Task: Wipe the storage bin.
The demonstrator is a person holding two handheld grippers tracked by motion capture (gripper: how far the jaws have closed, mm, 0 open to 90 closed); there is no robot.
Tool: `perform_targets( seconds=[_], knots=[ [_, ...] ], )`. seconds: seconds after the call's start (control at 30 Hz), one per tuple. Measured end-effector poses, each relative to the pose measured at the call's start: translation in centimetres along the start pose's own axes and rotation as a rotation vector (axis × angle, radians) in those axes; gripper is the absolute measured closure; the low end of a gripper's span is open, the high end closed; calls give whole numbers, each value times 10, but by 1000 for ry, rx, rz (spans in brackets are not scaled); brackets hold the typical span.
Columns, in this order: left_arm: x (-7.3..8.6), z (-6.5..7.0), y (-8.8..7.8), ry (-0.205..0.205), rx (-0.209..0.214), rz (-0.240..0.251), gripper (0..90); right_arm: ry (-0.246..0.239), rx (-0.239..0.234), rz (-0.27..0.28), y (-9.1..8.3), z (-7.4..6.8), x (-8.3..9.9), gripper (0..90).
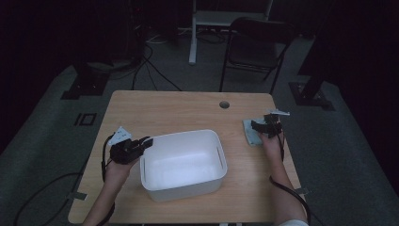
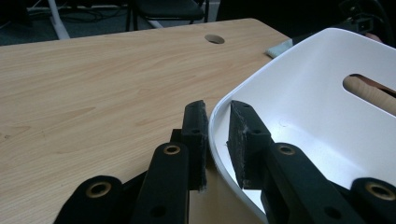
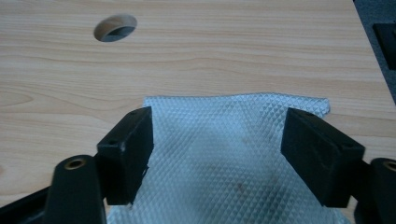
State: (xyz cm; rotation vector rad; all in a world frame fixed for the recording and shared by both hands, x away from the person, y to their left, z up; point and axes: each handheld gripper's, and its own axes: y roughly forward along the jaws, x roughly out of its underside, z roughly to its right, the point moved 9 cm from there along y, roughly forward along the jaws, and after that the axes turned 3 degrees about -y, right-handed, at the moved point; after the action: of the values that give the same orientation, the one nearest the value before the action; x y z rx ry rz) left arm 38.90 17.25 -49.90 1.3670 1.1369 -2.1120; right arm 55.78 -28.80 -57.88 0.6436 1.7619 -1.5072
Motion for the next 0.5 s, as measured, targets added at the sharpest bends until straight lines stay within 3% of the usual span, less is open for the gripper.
perform_targets(
  seconds=[0.23,0.37,0.4,0.5],
  knots=[
    [0,0,0,3,-3,0,772,2,45,-52,14,5,8,199],
    [0,0,0,2,-2,0,771,-28,108,-80,20,9,15,200],
    [0,0,0,2,-3,0,771,-29,111,-90,21,9,17,244],
    [0,0,0,3,-3,0,772,-13,99,-93,22,8,18,236]
  ],
)
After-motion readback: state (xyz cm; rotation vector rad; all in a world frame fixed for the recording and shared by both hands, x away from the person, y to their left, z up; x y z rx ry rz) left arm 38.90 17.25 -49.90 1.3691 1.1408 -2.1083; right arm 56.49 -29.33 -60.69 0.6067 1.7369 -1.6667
